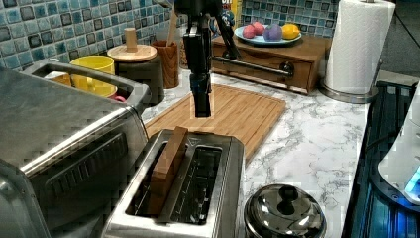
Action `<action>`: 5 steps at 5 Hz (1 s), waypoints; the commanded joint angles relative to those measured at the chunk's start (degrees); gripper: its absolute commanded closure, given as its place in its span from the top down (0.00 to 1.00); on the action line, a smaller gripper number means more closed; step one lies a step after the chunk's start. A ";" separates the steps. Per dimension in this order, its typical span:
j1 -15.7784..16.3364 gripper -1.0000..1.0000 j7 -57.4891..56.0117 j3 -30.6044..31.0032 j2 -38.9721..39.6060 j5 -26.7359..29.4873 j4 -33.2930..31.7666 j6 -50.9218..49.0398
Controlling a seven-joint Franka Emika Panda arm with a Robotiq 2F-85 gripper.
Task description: Turn on the toaster.
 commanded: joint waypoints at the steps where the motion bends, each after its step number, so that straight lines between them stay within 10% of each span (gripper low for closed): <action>1: 2.32 0.00 4.98 2.92 6.03 -2.41 8.47 -2.96; 5: 1.27 0.00 7.30 2.97 9.96 -3.40 4.25 9.05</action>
